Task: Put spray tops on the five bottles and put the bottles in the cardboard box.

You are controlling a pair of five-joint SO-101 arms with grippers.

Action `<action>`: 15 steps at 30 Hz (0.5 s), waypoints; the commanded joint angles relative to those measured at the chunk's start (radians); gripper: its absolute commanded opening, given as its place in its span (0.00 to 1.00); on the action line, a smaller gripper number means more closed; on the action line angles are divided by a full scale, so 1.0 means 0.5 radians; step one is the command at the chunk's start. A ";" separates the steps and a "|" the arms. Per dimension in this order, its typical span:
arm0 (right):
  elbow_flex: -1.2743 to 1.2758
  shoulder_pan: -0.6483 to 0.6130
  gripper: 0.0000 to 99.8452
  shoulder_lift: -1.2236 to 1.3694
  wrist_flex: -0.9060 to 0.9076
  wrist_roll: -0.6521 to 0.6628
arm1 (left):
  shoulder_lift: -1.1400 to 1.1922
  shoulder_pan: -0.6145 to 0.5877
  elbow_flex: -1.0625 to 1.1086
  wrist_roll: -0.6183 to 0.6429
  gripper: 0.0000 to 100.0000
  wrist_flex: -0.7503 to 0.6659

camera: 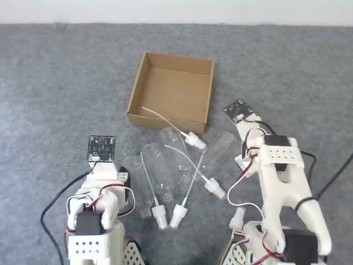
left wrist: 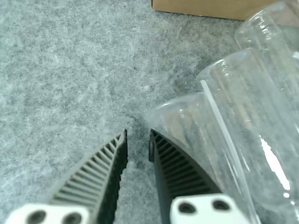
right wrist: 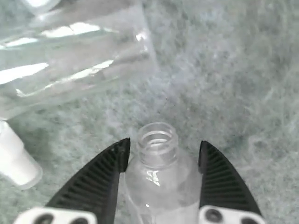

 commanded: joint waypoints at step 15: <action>-0.129 -0.072 0.36 -0.109 0.100 -0.012 | -0.031 0.009 -0.038 -0.015 0.08 0.006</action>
